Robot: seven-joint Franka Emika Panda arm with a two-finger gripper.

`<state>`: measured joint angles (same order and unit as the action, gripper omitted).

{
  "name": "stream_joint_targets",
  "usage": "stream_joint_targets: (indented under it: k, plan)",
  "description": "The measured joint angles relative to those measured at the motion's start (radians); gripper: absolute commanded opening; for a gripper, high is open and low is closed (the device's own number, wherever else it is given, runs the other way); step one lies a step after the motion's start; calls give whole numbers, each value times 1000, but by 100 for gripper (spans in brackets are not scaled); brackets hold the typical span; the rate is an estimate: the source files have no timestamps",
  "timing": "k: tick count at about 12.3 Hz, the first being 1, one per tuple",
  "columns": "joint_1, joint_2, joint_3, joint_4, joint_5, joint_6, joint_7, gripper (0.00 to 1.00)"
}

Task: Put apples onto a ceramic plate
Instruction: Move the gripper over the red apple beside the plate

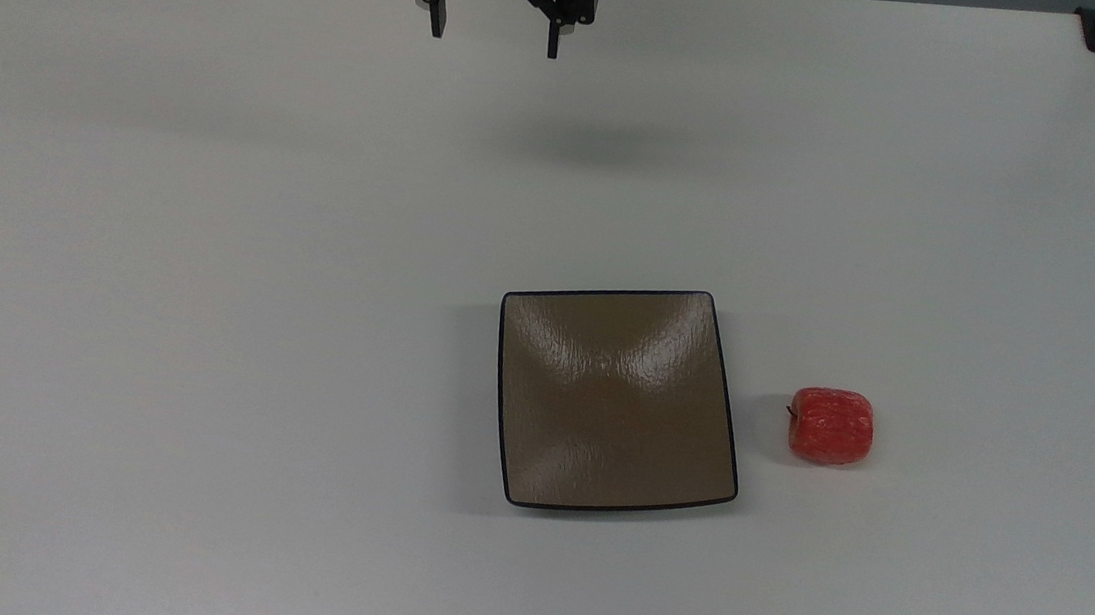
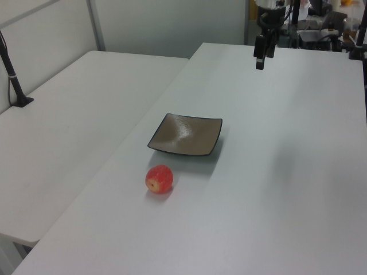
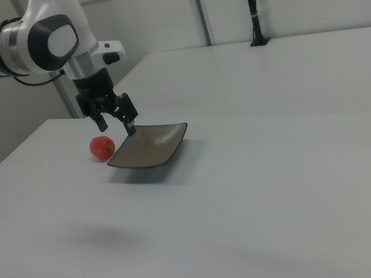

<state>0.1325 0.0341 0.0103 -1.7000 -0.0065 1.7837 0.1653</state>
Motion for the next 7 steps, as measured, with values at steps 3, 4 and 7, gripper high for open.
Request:
stream_joint_targets:
  k: [3,4,7]
  plan:
    - [5,0,2,-4,1,0,-2,100]
    - [7,0,3,-4,1,0,-2,100]
    - [18,1,4,-5,4,2,-2,100]
